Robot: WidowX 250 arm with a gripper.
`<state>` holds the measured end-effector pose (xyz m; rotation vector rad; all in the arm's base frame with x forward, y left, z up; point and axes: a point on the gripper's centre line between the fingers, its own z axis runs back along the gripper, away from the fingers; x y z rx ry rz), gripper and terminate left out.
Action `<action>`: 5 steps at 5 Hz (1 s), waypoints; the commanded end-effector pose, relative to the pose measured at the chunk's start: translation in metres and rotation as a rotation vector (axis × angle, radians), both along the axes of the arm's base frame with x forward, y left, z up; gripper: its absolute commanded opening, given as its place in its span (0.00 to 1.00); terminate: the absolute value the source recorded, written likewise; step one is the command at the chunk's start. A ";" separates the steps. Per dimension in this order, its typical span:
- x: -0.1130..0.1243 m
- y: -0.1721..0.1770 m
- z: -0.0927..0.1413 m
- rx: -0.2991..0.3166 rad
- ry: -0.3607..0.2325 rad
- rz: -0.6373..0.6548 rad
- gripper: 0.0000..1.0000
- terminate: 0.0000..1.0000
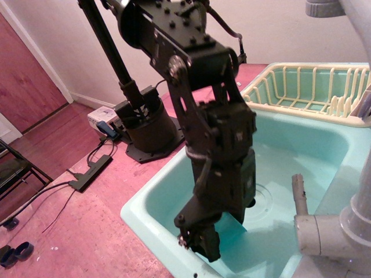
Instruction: Flip cup upright
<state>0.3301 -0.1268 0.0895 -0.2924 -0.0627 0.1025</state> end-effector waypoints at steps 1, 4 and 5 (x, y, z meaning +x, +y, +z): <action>-0.003 -0.008 0.013 -0.037 -0.049 -0.020 0.00 0.00; -0.023 0.043 0.049 0.283 0.010 -0.230 0.00 0.00; -0.021 0.049 0.041 0.382 -0.016 -0.311 0.00 0.00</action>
